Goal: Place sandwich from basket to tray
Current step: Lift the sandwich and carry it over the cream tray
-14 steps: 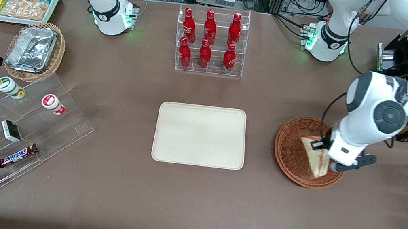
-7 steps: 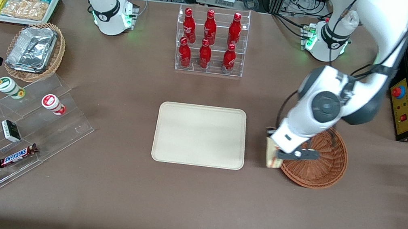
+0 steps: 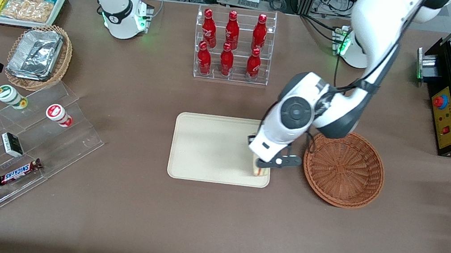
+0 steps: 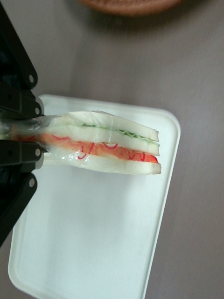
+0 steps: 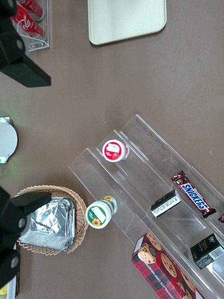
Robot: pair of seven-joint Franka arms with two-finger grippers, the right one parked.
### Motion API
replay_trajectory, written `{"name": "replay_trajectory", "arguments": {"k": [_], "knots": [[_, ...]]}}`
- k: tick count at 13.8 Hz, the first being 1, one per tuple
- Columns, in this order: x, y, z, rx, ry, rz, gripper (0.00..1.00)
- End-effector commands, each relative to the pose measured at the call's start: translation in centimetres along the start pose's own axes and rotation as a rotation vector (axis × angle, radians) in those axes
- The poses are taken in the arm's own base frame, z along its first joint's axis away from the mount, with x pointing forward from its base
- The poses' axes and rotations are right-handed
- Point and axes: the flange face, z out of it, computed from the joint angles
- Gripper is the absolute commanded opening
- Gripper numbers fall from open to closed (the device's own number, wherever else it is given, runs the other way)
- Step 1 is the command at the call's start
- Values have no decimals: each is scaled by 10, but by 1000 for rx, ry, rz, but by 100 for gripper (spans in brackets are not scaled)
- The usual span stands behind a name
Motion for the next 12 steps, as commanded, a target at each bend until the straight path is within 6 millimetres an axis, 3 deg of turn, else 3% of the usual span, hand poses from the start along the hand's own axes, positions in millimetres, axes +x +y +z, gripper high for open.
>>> {"name": "replay_trajectory", "arguments": {"k": [1,7,12], "knots": [[-13,39,9,-8,-4,-33,0],[-38,87,34,-13,4,-64,0],[-43,101,56,3,51,-47,0]]}}
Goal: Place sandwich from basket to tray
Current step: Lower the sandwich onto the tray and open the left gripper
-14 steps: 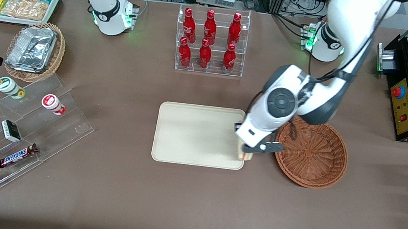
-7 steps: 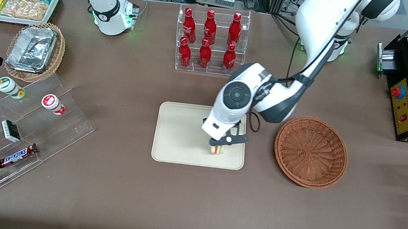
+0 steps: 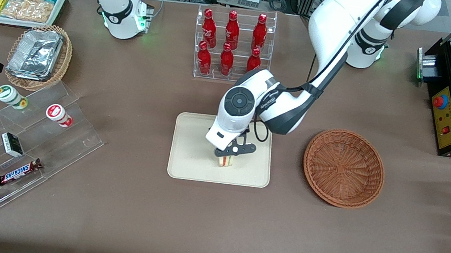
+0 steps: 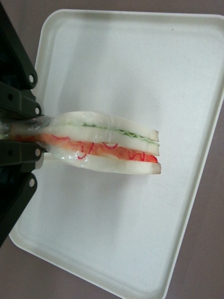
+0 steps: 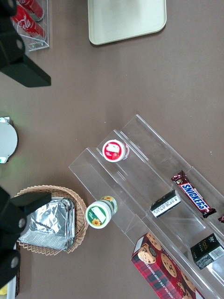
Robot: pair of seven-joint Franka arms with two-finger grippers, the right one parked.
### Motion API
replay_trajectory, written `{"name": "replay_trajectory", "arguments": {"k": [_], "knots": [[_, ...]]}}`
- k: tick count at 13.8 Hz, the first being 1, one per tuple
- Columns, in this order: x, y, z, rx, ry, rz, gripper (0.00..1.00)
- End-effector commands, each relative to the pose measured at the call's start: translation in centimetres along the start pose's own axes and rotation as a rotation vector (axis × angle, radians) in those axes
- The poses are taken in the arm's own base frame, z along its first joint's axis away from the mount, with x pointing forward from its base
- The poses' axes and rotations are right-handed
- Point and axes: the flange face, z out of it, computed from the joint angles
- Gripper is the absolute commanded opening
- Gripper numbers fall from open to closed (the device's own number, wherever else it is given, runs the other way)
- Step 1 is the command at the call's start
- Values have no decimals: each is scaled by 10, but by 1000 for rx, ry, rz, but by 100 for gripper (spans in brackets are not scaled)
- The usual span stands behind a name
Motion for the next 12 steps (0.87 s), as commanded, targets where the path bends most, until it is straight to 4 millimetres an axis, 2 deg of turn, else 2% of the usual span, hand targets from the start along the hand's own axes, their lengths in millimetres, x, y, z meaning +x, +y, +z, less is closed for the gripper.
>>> {"name": "replay_trajectory", "arguments": {"k": [1,5,6,12], "knots": [[5,12,5,14,53,-14,0],[-8,17,19,75,26,0,0],[-19,21,25,92,24,13,0],[-20,20,46,127,42,-15,0]]}}
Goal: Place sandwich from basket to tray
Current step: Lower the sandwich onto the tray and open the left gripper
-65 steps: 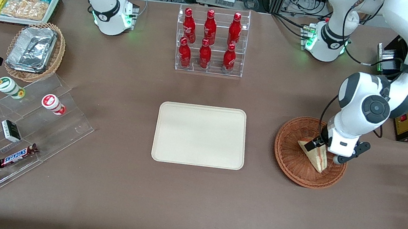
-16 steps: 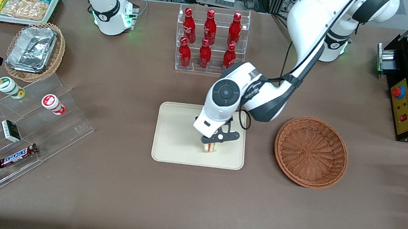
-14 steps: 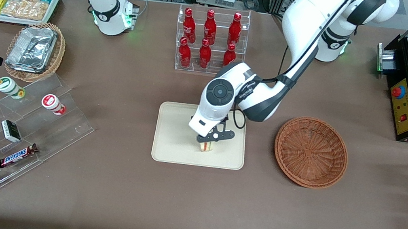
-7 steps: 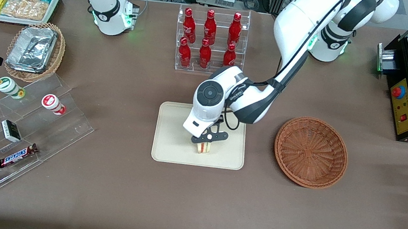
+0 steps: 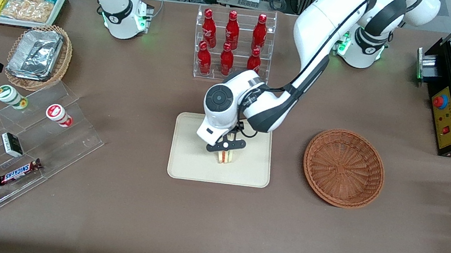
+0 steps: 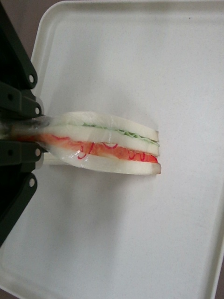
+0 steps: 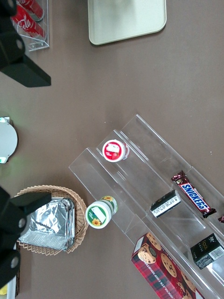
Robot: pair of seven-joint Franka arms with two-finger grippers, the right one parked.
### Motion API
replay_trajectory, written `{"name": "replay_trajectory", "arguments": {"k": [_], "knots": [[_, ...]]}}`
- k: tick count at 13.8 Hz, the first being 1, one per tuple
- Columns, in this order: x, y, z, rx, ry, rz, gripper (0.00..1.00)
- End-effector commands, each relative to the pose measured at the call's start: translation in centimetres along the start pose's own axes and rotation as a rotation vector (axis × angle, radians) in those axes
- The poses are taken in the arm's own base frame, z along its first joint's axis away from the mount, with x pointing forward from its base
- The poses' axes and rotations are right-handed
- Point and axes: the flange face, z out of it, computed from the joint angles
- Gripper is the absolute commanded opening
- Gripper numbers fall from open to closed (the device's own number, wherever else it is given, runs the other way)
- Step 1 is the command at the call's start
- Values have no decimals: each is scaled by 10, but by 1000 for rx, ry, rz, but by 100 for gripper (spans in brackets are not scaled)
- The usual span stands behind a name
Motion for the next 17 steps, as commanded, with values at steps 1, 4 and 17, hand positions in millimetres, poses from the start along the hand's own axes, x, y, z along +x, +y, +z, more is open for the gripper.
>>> {"name": "replay_trajectory", "arguments": {"k": [1,4,17], "knots": [[2,5,4,18,19,-30,0],[0,6,2,16,20,-33,100],[39,-58,-171,-57,100,47,100]]}}
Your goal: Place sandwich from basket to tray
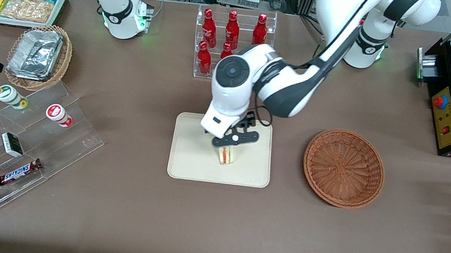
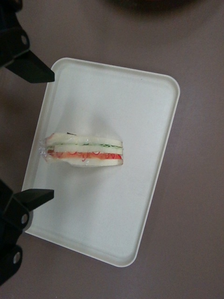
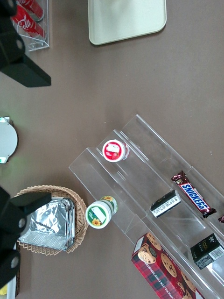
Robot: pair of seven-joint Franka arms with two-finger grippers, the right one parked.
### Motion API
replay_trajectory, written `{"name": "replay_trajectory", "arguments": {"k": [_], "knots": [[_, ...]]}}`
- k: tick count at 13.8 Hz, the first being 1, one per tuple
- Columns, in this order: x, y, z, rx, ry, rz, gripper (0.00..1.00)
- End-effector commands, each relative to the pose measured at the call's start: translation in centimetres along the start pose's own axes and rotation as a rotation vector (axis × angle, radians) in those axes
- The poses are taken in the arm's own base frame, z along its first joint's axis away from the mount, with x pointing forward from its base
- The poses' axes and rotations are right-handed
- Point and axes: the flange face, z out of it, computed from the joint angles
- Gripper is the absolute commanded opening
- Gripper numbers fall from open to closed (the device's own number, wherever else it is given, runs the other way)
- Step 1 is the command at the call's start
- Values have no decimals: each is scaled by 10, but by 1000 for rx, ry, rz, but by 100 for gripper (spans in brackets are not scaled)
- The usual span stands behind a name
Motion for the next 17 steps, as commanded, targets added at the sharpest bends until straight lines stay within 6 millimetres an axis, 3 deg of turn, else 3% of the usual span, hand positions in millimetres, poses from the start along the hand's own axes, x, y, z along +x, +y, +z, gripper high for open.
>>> {"name": "replay_trajectory", "arguments": {"k": [1,2,6,9,13,17], "knots": [[27,-28,-19,15,14,97,100],[31,-38,-29,22,15,104,100],[95,-137,-68,88,-66,132,100],[118,-207,-90,66,-91,236,100],[137,-280,-111,50,-92,307,100],[146,-334,-125,39,-89,343,100]]}}
